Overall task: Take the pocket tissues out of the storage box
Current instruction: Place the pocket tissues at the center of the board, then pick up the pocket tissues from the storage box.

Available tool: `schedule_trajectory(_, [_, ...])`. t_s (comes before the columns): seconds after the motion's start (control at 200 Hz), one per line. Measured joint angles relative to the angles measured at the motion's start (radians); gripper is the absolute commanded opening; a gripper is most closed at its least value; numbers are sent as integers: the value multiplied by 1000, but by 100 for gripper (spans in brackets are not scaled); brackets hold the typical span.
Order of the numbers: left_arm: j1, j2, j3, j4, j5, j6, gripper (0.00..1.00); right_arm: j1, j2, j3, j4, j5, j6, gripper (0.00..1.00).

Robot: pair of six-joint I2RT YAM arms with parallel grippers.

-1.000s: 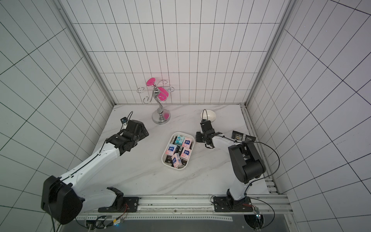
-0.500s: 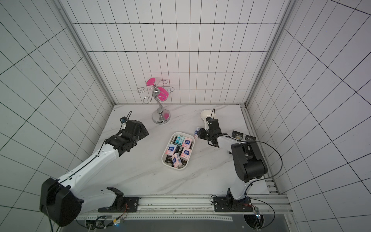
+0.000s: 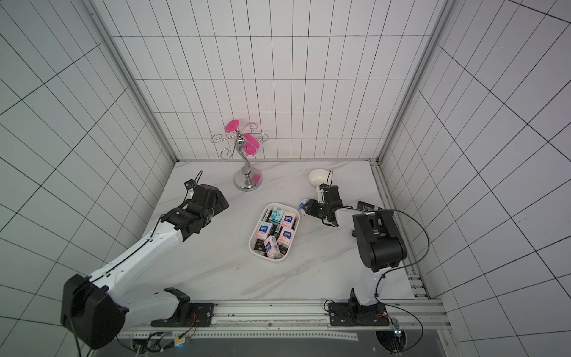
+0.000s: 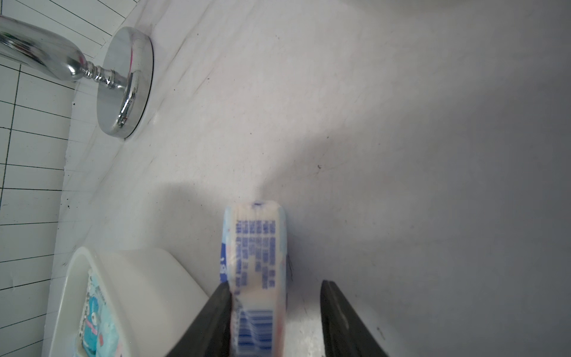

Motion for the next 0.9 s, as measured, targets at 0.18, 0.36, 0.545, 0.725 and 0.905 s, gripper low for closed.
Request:
schedule_trajectory(0.18, [0, 0, 0, 1, 4, 0, 98, 0, -28, 0, -71, 60, -26, 52])
schedule_trajectory(0.36, [0, 0, -1, 10, 8, 0, 98, 10, -85, 0, -145, 120, -55, 52])
schedule_trajectory(0.545, [0, 0, -1, 14, 13, 1, 98, 115, -191, 7, -269, 262, -121, 53])
schedule_trajectory(0.725, [-1, 0, -1, 14, 13, 6, 98, 304, -322, 37, -407, 381, -179, 53])
schedule_trajectory(0.905, [-1, 0, -1, 14, 13, 8, 98, 452, -422, 38, -489, 442, -191, 54])
